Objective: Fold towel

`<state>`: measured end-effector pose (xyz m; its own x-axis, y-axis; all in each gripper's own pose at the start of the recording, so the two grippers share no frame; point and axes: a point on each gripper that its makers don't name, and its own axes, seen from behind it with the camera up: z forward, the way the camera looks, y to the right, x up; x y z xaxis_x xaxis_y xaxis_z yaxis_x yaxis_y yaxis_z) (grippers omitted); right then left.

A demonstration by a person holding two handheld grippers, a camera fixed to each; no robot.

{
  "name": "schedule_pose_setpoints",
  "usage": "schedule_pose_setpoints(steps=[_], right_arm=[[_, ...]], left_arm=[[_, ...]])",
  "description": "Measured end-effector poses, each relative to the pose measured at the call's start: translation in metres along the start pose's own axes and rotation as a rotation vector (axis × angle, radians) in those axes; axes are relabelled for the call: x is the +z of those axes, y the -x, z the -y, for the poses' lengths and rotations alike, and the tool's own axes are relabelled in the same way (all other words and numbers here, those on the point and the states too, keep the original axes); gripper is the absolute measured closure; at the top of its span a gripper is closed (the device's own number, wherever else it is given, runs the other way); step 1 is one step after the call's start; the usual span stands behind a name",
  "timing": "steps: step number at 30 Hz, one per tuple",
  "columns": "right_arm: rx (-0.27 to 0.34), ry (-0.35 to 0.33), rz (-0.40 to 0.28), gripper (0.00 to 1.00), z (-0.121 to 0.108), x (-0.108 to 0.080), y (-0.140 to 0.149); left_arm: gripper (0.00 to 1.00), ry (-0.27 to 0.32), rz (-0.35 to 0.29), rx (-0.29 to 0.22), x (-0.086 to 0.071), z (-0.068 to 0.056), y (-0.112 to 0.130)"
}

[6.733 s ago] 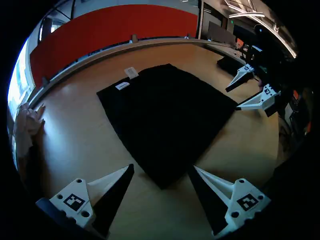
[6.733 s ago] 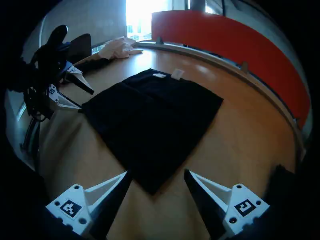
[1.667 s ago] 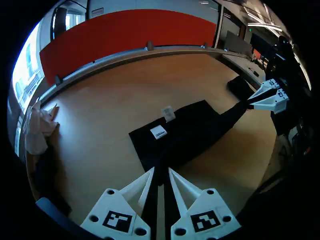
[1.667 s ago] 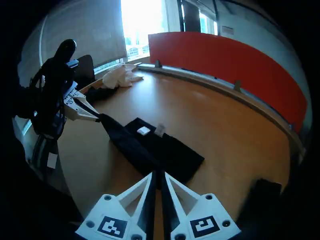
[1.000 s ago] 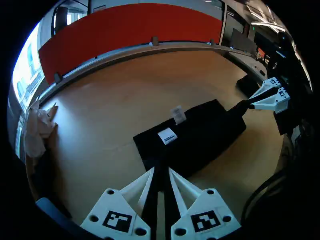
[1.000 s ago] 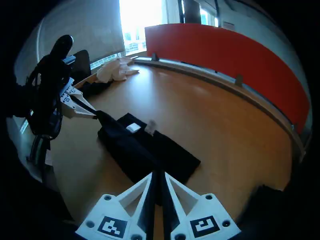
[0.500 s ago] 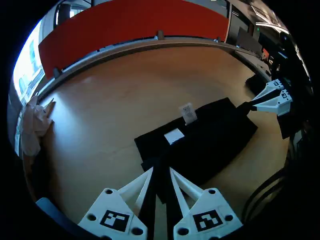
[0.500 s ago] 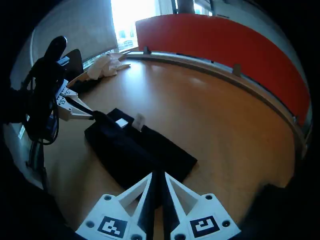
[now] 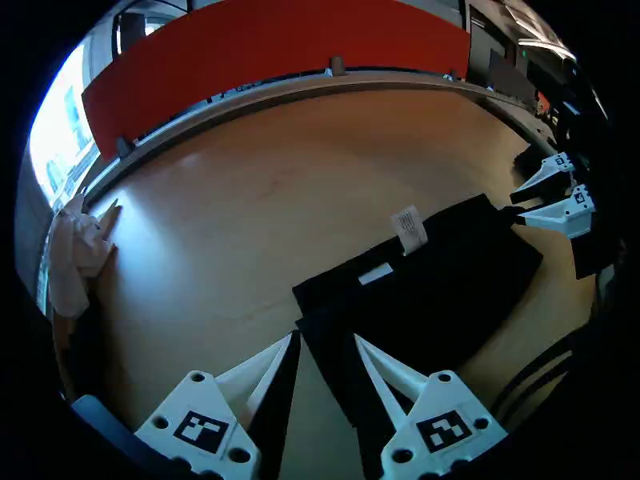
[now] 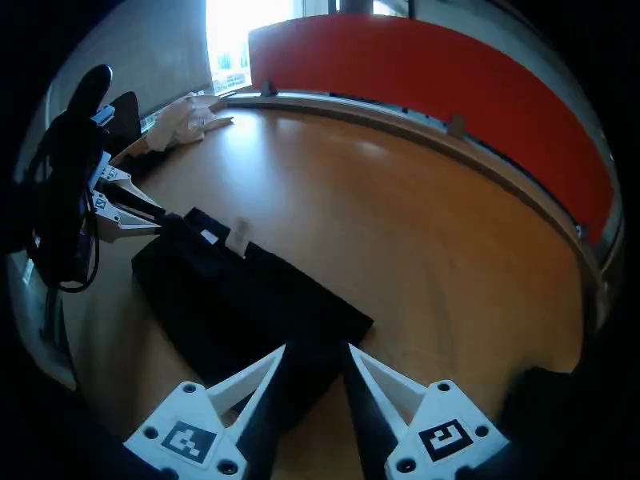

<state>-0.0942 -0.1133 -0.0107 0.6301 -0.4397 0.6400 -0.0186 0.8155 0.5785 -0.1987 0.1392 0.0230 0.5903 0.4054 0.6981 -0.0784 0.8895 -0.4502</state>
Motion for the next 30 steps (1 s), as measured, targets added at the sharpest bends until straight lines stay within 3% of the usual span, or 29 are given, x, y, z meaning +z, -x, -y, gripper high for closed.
schedule_pose_setpoints(steps=[11,15,17,30], right_arm=[[0.001,0.034,-0.016,0.38,-0.012,0.0,-0.005],[0.001,0.039,-0.02,0.13,-0.013,-0.001,-0.005],[0.002,0.048,-0.023,0.06,-0.015,-0.001,-0.006],[0.003,0.091,-0.04,0.05,-0.025,0.0,-0.011]], left_arm=[[0.55,-0.024,-0.014,-0.014,-0.001,0.012,-0.005],[0.49,-0.026,-0.017,-0.018,-0.002,0.015,-0.005],[0.46,-0.024,-0.018,-0.019,-0.002,0.015,-0.006],[0.44,-0.048,-0.02,-0.026,0.001,0.025,-0.009]])
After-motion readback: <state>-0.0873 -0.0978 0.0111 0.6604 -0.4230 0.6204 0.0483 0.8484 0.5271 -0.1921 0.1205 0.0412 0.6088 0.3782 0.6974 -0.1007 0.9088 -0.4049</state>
